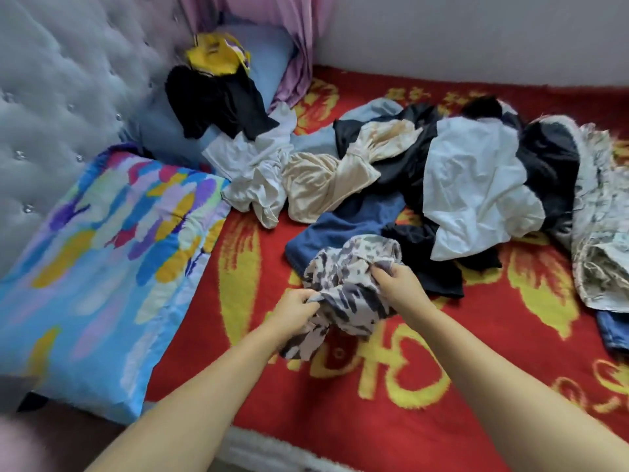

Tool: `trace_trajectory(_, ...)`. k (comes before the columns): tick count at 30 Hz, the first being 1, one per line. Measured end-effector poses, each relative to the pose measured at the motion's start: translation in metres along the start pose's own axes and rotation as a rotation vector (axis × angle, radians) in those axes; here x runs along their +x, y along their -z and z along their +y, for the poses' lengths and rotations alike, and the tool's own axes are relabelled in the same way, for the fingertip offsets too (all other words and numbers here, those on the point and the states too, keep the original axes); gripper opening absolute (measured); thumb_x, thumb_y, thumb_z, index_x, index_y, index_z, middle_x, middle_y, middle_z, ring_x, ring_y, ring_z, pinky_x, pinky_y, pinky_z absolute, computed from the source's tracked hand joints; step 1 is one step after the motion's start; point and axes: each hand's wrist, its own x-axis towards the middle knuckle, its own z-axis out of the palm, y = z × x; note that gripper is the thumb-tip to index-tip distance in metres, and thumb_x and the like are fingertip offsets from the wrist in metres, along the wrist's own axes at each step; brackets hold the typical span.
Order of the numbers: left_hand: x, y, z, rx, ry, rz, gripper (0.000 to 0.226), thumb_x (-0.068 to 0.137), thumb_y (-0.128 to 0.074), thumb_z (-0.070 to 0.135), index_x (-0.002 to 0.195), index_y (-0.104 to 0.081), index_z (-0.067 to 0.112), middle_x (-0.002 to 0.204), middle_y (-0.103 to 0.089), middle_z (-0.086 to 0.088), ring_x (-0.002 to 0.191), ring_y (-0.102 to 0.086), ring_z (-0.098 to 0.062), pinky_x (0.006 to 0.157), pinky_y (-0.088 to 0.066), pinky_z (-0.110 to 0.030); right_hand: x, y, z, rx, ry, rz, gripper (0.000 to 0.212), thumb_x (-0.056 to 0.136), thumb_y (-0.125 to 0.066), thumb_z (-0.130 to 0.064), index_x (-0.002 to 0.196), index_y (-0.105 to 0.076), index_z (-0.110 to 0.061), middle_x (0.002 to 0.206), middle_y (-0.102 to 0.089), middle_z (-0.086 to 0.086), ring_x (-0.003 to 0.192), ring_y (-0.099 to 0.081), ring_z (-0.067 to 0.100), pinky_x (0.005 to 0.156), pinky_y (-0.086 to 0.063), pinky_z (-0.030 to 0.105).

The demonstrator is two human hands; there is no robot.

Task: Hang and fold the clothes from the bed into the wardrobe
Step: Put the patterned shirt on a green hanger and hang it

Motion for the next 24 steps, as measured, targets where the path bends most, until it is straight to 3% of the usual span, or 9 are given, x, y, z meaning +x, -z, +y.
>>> trace_trajectory(3, -0.051, 0.057, 0.043, 0.002, -0.146, 0.049, 0.023, 0.091, -0.049, 0.002, 0.082, -0.069, 0.011, 0.064, -0.057, 0.000, 0.058, -0.049, -0.013, 0.046, -0.035, -0.015, -0.033, 0.014, -0.081, 0.015, 0.132, 0.047, 0.033, 0.094, -0.052, -0.024, 0.065, -0.066, -0.018, 0.053, -0.050, -0.014, 0.054, -0.045, 0.001, 0.057, -0.034, 0.026)
trace_trajectory(5, -0.089, 0.097, 0.064, 0.030, -0.229, 0.095, 0.022, 0.090, -0.052, 0.005, 0.086, -0.071, 0.015, 0.067, -0.063, 0.006, 0.056, -0.052, -0.004, 0.048, -0.037, -0.013, -0.058, 0.021, -0.128, 0.007, 0.201, 0.089, 0.035, 0.094, -0.053, -0.027, 0.067, -0.057, -0.005, 0.051, -0.045, -0.006, 0.050, -0.041, 0.005, 0.053, -0.030, 0.026)
trace_trajectory(8, -0.150, 0.151, 0.085, 0.078, -0.314, 0.140, 0.019, 0.092, -0.057, 0.015, 0.077, -0.067, 0.009, 0.062, -0.054, -0.002, 0.049, -0.043, -0.007, 0.047, -0.031, -0.022, -0.101, 0.022, -0.186, -0.013, 0.265, 0.144, 0.036, 0.093, -0.052, -0.031, 0.064, -0.038, -0.013, 0.051, -0.031, -0.001, 0.049, -0.031, 0.013, 0.052, -0.023, 0.029)
trace_trajectory(11, -0.209, 0.195, 0.102, 0.044, -0.387, 0.199, 0.024, 0.094, -0.058, 0.025, 0.076, -0.063, 0.010, 0.070, -0.052, -0.007, 0.064, -0.043, -0.016, 0.059, -0.031, -0.028, -0.144, 0.014, -0.235, 0.015, 0.342, 0.168, 0.034, 0.092, -0.050, -0.029, 0.066, -0.051, -0.007, 0.065, -0.044, 0.010, 0.060, -0.041, 0.018, 0.058, -0.030, 0.031)
trace_trajectory(14, -0.264, 0.228, 0.120, -0.058, -0.492, 0.212, 0.023, 0.096, -0.055, 0.021, 0.077, -0.061, 0.011, 0.054, -0.052, 0.006, 0.045, -0.044, -0.005, 0.044, -0.034, -0.015, -0.183, 0.004, -0.280, 0.068, 0.385, 0.213, 0.036, 0.093, -0.053, -0.030, 0.092, -0.067, 0.003, 0.076, -0.060, 0.008, 0.071, -0.055, 0.018, 0.068, -0.044, 0.031)
trace_trajectory(17, -0.311, 0.247, 0.129, -0.158, -0.561, 0.251, 0.013, 0.099, -0.050, 0.017, 0.092, -0.054, 0.007, 0.055, -0.043, -0.001, 0.036, -0.038, -0.002, 0.035, -0.031, -0.014, -0.223, -0.001, -0.323, 0.112, 0.457, 0.199, 0.033, 0.093, -0.056, -0.030, 0.094, -0.071, -0.001, 0.079, -0.064, 0.008, 0.075, -0.059, 0.021, 0.075, -0.050, 0.037)
trace_trajectory(19, -0.335, 0.256, 0.130, -0.199, -0.603, 0.309, 0.015, 0.099, -0.048, 0.016, 0.092, -0.054, 0.004, 0.059, -0.047, -0.006, 0.042, -0.045, -0.007, 0.043, -0.037, -0.015, -0.248, -0.002, -0.349, 0.122, 0.491, 0.183, 0.034, 0.090, -0.059, -0.033, 0.095, -0.070, -0.001, 0.079, -0.065, 0.009, 0.072, -0.060, 0.020, 0.072, -0.054, 0.036)
trace_trajectory(21, -0.352, 0.262, 0.128, -0.238, -0.629, 0.391, 0.020, 0.099, -0.049, 0.016, 0.092, -0.060, 0.002, 0.070, -0.058, -0.013, 0.061, -0.054, -0.018, 0.061, -0.044, -0.024, -0.269, -0.004, -0.372, 0.089, 0.537, 0.175, 0.036, 0.089, -0.061, -0.035, 0.096, -0.070, -0.001, 0.078, -0.064, 0.008, 0.066, -0.060, 0.016, 0.061, -0.052, 0.027)
trace_trajectory(24, -0.375, 0.270, 0.129, -0.372, -0.680, 0.464, 0.022, 0.098, -0.051, 0.019, 0.088, -0.067, 0.007, 0.070, -0.070, -0.003, 0.061, -0.064, -0.014, 0.056, -0.052, -0.022, -0.290, -0.011, -0.399, -0.035, 0.592, 0.178, 0.036, 0.092, -0.059, -0.035, 0.099, -0.069, -0.001, 0.079, -0.062, 0.008, 0.065, -0.057, 0.016, 0.054, -0.045, 0.023)
